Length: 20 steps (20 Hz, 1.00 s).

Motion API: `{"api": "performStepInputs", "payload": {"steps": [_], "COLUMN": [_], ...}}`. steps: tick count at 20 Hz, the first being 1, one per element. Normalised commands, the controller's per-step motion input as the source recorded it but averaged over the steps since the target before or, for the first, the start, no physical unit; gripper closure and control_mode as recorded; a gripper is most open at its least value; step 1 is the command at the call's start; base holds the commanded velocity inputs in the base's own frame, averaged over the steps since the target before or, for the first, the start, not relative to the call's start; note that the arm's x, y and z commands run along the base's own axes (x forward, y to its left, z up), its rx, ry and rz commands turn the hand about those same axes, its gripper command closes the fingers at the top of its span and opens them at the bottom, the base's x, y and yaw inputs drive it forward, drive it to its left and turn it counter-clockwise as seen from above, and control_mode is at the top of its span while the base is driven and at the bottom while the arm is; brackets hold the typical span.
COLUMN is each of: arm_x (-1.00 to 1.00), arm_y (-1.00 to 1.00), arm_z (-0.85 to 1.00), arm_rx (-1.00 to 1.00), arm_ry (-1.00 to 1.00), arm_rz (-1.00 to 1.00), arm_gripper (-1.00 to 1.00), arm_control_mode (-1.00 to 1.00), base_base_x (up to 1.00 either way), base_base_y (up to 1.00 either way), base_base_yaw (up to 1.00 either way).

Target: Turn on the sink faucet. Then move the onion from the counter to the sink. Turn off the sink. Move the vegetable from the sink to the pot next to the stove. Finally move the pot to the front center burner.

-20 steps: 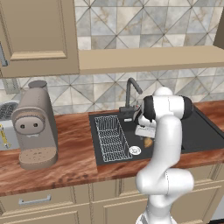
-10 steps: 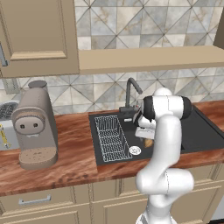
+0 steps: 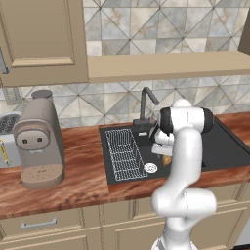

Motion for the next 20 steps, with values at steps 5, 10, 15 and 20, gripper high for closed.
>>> {"api": "performStepInputs", "payload": {"steps": [5, 10, 15, 20], "arm_x": [0.00, 0.00, -0.01, -0.05], "arm_y": [0.00, 0.00, 0.00, 0.03], "arm_z": [-0.18, -0.20, -0.26, -0.09], "arm_rx": [0.00, 0.00, 0.00, 0.00], "arm_ry": [-0.02, 0.00, 0.00, -0.01], "arm_rz": [0.00, 0.00, 0.00, 0.00], "arm_gripper": [-1.00, 1.00, 1.00, 1.00], "arm_control_mode": [-1.00, -1.00, -1.00, -1.00], "base_base_x": [0.00, 0.00, 0.00, 0.00], "base_base_y": [0.00, 0.00, 0.00, 0.00], "base_base_yaw": [0.00, 0.00, 0.00, 0.00]}}
